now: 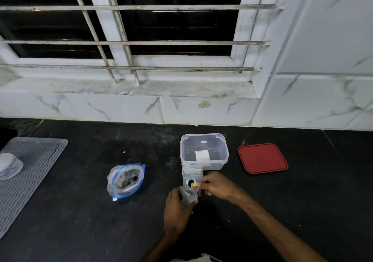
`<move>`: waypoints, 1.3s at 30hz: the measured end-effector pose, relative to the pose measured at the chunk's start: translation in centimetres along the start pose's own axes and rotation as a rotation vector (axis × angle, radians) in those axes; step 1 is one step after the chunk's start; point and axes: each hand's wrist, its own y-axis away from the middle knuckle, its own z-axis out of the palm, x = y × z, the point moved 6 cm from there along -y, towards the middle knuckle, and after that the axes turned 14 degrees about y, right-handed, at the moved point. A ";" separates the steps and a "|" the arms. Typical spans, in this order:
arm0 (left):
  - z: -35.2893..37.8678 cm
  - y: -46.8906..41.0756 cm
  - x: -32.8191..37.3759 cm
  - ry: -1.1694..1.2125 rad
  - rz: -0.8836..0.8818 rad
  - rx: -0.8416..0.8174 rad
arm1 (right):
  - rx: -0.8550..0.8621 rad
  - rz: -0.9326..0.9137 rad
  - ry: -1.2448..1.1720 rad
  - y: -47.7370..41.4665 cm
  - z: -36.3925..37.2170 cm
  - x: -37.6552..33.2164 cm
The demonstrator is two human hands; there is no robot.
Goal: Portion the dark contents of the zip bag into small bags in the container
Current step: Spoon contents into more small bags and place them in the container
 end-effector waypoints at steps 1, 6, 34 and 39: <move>-0.2 0.1 0.5 0.023 0.015 0.013 | -0.002 -0.011 0.027 -0.2 0.2 -0.2; -0.8 0.0 2.6 0.109 0.098 0.017 | 0.075 -0.074 0.336 -0.7 0.2 -2.2; -0.8 -0.5 2.1 0.266 -0.032 0.038 | 0.369 0.028 -0.167 -0.3 -0.1 0.0; -0.3 -0.4 2.0 0.291 -0.070 0.022 | 0.501 -0.106 0.101 0.4 -0.2 -0.3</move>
